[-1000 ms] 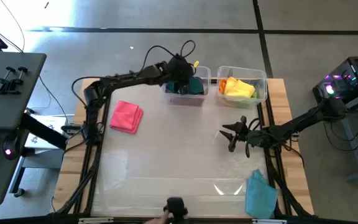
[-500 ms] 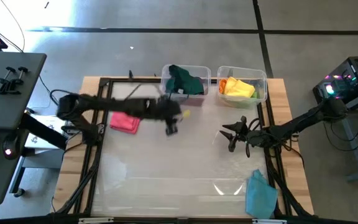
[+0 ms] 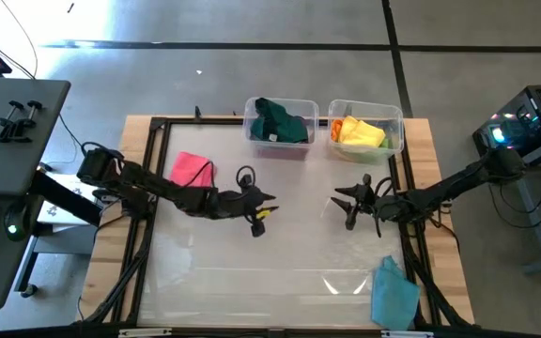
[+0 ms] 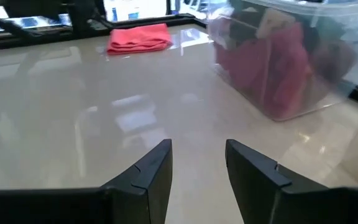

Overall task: Sort towels by color in basket
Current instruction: Put the blue towel into the right transparent bin

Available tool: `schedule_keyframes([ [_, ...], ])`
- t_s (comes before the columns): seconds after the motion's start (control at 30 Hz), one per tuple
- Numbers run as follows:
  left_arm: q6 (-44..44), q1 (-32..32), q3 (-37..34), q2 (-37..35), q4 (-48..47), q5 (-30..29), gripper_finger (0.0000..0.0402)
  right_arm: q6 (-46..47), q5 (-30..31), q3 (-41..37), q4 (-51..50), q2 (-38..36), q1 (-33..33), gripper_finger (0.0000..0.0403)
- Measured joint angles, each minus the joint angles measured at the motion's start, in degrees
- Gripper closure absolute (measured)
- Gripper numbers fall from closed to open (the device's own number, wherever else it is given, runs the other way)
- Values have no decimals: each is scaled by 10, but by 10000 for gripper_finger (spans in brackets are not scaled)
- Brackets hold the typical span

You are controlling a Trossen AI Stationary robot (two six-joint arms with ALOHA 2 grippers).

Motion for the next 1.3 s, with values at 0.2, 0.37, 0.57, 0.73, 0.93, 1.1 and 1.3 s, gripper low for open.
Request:
schedule_keyframes([
  [0.2, 36, 8, 0, 0, 26, -8, 271, -13, 11, 0, 5, 0, 0, 258],
  [0.37, 37, 8, 0, 0, 3, -1, 271, -72, -38, 0, 62, 0, 0, 258],
  [0.57, 6, 0, 0, 0, -19, -1, 271, -109, -96, 6, 89, 0, 16, 258],
  [0.73, -7, -16, 0, 0, -27, 0, 271, -137, -70, 22, 90, 0, 53, 258],
  [0.93, 16, -28, 0, 0, -26, 0, 271, -155, -44, 36, 90, 0, 73, 258],
  [1.1, 16, -28, 0, 0, -25, -1, 271, -154, -50, 45, 90, 0, 84, 258],
  [1.3, 10, -28, 0, 0, -25, -1, 271, -147, -134, 46, 90, 0, 85, 258],
])
